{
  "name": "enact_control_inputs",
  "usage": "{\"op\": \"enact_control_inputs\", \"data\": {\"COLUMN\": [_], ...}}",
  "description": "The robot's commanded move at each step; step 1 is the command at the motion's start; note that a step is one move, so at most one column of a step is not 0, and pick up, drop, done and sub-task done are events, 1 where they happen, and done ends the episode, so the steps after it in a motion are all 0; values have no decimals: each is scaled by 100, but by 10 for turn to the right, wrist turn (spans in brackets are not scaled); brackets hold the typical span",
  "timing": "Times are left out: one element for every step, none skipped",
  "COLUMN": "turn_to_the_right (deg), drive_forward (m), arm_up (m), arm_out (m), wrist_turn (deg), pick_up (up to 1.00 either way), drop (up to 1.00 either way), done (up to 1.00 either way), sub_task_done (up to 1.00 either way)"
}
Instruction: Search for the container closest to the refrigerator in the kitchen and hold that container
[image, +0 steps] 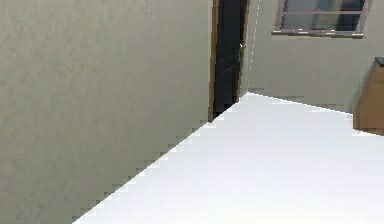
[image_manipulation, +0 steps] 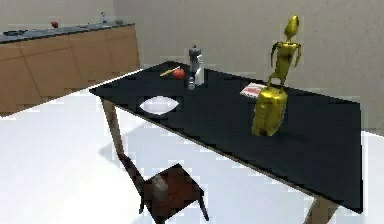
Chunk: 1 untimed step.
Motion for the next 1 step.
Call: {"op": "enact_control_inputs", "data": {"turn_to_the_right": [0], "drive_forward": [40], "arm_up": [0], "arm_out": [0], "wrist_turn": [0], "pick_up": [0], "drop": [0], "done": [0], "sub_task_done": [0]}}
